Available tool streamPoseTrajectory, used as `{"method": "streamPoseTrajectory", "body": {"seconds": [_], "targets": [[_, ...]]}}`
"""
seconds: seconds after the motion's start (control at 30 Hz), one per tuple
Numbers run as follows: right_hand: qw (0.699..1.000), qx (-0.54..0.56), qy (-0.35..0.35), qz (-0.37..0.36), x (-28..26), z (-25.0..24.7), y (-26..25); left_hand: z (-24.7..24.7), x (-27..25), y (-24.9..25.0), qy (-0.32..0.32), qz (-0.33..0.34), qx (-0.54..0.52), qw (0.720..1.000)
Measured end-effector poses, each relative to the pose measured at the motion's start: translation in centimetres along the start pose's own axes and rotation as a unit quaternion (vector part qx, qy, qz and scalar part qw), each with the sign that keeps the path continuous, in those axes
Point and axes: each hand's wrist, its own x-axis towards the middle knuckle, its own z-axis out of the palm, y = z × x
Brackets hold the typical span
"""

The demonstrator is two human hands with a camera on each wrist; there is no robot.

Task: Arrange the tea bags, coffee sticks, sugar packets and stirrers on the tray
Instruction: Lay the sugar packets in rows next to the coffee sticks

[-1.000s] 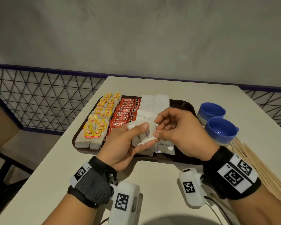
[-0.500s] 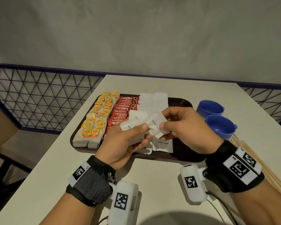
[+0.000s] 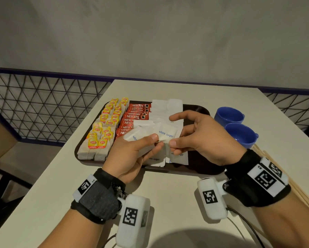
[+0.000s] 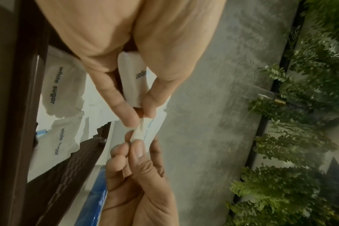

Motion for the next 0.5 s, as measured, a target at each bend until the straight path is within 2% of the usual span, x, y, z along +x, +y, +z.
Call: {"method": "streamPoseTrajectory", "body": {"seconds": [0.17,0.3,0.5], "targets": [[0.998,-0.065,0.018,-0.008,-0.1,-0.5,-0.2,-0.5,0.4,-0.3,0.049,0.015,0.046,0.998],[0.992,-0.120,0.039,0.014,0.2,-1.3,0.2,-0.8,0.7,0.0,0.085,0.017,0.031,0.996],[0.958,-0.272,0.030,0.079,0.8,-0.9,1.8,-0.7,0.6,0.3,0.063,-0.043,-0.027,0.997]]}}
